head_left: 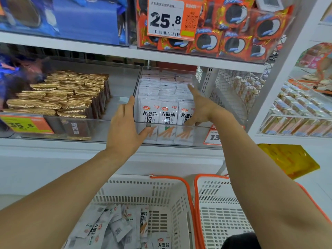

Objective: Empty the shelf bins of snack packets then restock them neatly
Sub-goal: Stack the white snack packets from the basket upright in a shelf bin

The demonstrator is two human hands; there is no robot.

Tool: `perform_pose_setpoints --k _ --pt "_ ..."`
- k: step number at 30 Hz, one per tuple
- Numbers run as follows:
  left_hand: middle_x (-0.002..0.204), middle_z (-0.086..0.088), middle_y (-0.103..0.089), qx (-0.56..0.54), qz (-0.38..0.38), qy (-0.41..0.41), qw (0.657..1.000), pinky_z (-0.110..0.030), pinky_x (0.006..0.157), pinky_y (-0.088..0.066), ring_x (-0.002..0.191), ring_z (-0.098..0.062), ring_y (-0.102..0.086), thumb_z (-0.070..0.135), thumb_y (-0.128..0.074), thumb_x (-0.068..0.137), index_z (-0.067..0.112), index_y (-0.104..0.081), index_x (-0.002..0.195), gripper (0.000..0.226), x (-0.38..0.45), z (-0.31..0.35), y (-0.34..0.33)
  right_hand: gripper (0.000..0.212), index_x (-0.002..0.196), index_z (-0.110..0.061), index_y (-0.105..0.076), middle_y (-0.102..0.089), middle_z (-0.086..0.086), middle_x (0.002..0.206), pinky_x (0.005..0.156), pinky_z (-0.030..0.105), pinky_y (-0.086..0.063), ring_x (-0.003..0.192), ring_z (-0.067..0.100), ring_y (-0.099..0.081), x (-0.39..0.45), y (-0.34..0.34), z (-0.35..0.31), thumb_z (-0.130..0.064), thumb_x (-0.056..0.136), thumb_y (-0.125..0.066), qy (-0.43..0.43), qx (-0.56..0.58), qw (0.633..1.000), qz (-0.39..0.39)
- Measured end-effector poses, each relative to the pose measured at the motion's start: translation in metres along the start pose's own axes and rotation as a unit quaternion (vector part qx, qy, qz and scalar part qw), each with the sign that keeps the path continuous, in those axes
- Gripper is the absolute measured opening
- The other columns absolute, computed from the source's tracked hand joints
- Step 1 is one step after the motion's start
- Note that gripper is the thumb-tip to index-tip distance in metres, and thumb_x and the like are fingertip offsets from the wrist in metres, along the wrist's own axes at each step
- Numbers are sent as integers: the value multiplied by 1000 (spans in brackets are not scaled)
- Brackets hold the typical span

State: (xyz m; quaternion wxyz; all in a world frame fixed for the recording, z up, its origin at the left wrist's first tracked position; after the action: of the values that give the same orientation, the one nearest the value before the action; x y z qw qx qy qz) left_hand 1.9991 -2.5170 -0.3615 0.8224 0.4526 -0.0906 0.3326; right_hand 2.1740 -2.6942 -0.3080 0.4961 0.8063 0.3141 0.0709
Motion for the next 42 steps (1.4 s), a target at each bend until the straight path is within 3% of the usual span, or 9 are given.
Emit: perform_pose_setpoints --k 6,10,18,22,27,30,33,37,42 --pt "137 -12 -45 1 2 -8 1000 -42 105 -40 127 -28 -44 36 -83 79 12 -22 157 102 -1 0 0 126 160 -35 -16 -21 10 165 54 21 -55 82 21 -70 5 6 2 -8 65 -94 16 -21 999 20" --pt "137 -12 -44 2 0 -8 1000 -42 104 -40 126 -29 -44 38 -81 80 12 -21 158 102 -2 0 0 113 152 -25 -39 -44 12 152 88 33 -54 112 30 -63 2 12 1 -15 56 -99 34 -76 993 81" --pt "138 -14 -43 10 -11 -7 1000 -43 104 -40 126 -31 -44 39 -80 82 11 -20 158 101 -3 1 1 117 160 -21 -14 -40 12 156 107 46 -47 126 35 -56 -8 21 3 -42 72 -88 -3 -74 995 64" --pt "136 -16 -44 20 -21 -12 999 -44 101 -41 124 -32 -46 43 -78 82 10 -19 158 101 -3 3 2 84 149 -13 -40 -53 10 145 106 42 -46 124 28 -57 -32 36 -6 -42 82 -81 34 -112 985 126" --pt "140 -14 -39 2 -37 -30 999 -37 108 -37 129 -29 -43 19 -76 85 9 -33 152 80 -8 5 23 6 94 -17 -69 -68 -4 81 77 35 -57 74 11 -63 -81 14 -51 -15 88 -68 235 -20 935 266" --pt "120 -8 -55 16 10 -93 995 -40 94 -48 107 -25 -57 11 -66 90 10 -55 128 40 -23 7 43 5 86 -16 -68 -64 -7 68 67 24 -51 63 7 -59 -103 -55 -73 -12 85 -69 294 4 943 156" --pt "87 2 -67 37 -172 -60 983 -34 71 -50 80 -22 -64 18 -63 92 17 -61 106 14 -51 -9 24 21 105 -13 -69 -61 -8 79 86 32 -50 82 16 -60 -95 -153 -55 -24 88 -73 215 -85 970 -82" --pt "107 0 -63 100 -477 37 873 -29 78 -46 93 -17 -60 33 -63 96 17 -61 115 25 -139 -70 -32 54 137 -9 -56 -59 8 135 100 32 -42 123 28 -55 -99 -265 11 -30 90 -74 43 -122 961 -243" --pt "136 -17 -51 124 -540 153 818 -42 99 -46 124 -32 -53 31 -65 95 10 -58 126 38 -246 -172 -80 84 152 -15 -37 -41 10 153 107 38 -42 134 31 -47 -114 -382 82 -35 83 -81 -79 8 958 -277"
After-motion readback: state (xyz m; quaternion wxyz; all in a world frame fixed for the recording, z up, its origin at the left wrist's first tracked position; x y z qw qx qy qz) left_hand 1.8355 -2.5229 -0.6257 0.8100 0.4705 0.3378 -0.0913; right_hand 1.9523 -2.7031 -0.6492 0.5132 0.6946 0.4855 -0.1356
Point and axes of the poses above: each hand's wrist, its own x-axis towards the middle knuckle, its own y-axis out of the back of the hand, z = x × y, the point moved 3 cm from there along x, towards the middle knuckle
